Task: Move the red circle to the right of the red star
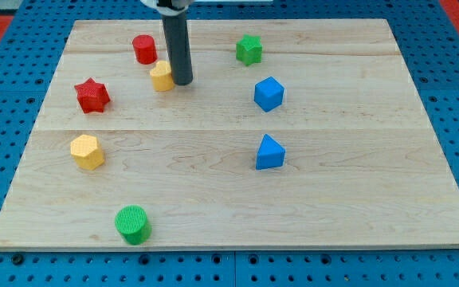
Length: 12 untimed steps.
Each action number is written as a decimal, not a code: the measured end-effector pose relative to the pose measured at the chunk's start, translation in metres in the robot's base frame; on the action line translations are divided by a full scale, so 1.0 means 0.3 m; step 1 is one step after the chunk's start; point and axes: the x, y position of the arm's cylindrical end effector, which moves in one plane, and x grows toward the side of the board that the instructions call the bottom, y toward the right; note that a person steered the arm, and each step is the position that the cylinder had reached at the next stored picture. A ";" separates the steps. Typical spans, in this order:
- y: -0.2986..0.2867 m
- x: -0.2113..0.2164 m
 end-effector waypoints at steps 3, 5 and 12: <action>-0.189 -0.218; -0.419 -0.117; -0.569 -0.045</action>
